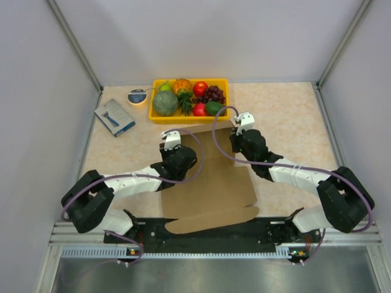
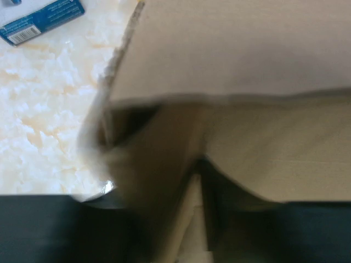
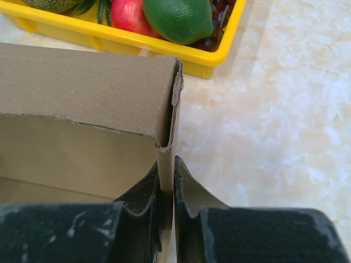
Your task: Fold the paper box
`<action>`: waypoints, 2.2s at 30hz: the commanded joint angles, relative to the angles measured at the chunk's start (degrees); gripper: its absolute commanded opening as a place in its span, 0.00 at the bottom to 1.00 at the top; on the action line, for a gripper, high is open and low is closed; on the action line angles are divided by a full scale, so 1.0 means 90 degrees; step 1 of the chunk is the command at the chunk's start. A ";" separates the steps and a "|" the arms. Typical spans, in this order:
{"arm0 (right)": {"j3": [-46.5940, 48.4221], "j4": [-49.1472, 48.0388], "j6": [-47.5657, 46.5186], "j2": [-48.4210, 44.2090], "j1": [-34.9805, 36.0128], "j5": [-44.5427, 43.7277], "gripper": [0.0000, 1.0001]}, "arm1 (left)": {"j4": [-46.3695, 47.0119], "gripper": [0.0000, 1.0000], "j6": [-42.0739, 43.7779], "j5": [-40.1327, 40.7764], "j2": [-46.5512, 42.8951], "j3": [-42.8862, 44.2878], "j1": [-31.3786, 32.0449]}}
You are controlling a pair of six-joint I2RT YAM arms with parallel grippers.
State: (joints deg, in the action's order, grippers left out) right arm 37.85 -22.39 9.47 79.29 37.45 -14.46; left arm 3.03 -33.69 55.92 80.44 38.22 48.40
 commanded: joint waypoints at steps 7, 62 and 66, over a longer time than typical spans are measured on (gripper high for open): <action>0.0258 -0.0256 0.0021 -0.0099 -0.0001 0.0444 0.00 | 0.0650 0.72 0.0414 -0.1233 -0.1915 -0.1344 -0.0095; -0.0113 -0.0920 0.0568 -0.0284 -0.0138 0.1050 0.00 | -0.0893 0.49 -0.0212 -0.0499 -0.0354 0.0138 -0.0066; -0.0045 -0.0823 0.0490 -0.0245 -0.0167 0.1079 0.00 | -0.0532 0.98 0.0023 -0.1271 -0.0958 -0.0270 -0.0056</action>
State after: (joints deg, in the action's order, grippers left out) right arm 34.59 -27.38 12.12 79.02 35.75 -8.93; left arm -9.91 -39.83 53.12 76.36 38.74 48.03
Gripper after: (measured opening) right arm 0.067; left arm 0.918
